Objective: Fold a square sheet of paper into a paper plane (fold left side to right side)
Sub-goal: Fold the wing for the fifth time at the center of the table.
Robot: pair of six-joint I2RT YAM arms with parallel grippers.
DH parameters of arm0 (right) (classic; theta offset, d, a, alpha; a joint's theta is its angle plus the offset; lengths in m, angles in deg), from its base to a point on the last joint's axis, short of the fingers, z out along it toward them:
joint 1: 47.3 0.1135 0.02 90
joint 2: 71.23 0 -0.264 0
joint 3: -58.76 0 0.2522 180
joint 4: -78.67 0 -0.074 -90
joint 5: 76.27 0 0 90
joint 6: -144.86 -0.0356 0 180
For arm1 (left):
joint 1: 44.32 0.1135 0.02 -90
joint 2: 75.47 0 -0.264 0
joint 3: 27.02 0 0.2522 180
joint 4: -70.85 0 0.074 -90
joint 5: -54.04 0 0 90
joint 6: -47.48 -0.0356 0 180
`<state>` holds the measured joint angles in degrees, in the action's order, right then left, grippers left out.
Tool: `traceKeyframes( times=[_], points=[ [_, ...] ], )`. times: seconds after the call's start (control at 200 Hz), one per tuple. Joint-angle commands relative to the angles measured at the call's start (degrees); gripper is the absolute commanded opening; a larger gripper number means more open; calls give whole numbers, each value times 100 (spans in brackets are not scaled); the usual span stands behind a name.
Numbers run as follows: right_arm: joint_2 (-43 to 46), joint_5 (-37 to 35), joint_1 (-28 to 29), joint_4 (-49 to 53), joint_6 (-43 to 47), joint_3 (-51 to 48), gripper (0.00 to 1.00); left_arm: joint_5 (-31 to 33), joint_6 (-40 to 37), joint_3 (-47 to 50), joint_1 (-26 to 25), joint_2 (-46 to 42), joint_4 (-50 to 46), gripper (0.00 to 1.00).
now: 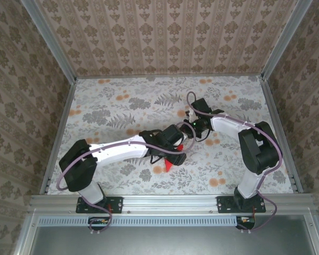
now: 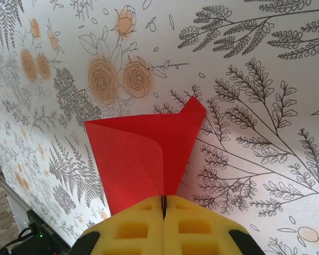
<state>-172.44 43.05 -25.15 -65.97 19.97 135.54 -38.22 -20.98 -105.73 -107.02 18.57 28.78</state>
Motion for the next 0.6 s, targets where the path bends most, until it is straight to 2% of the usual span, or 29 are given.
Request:
traceKeyframes(
  times=[0.0,0.21,0.385,0.51,0.595],
  points=[
    [-104,-228,43,244,-201,174,0,460,194,-303,-92,249,-501,69],
    [-153,-256,47,221,-292,193,0,1031,275,-663,-265,734,-966,72],
    [-233,-251,60,222,-316,228,0,1265,277,-835,-287,1048,-1100,73],
    [-272,-269,58,213,-343,228,0,1313,243,-900,-288,1214,-1128,69],
    [-286,-286,54,217,-351,237,0,1342,231,-932,-288,1299,-1157,62]
  ],
)
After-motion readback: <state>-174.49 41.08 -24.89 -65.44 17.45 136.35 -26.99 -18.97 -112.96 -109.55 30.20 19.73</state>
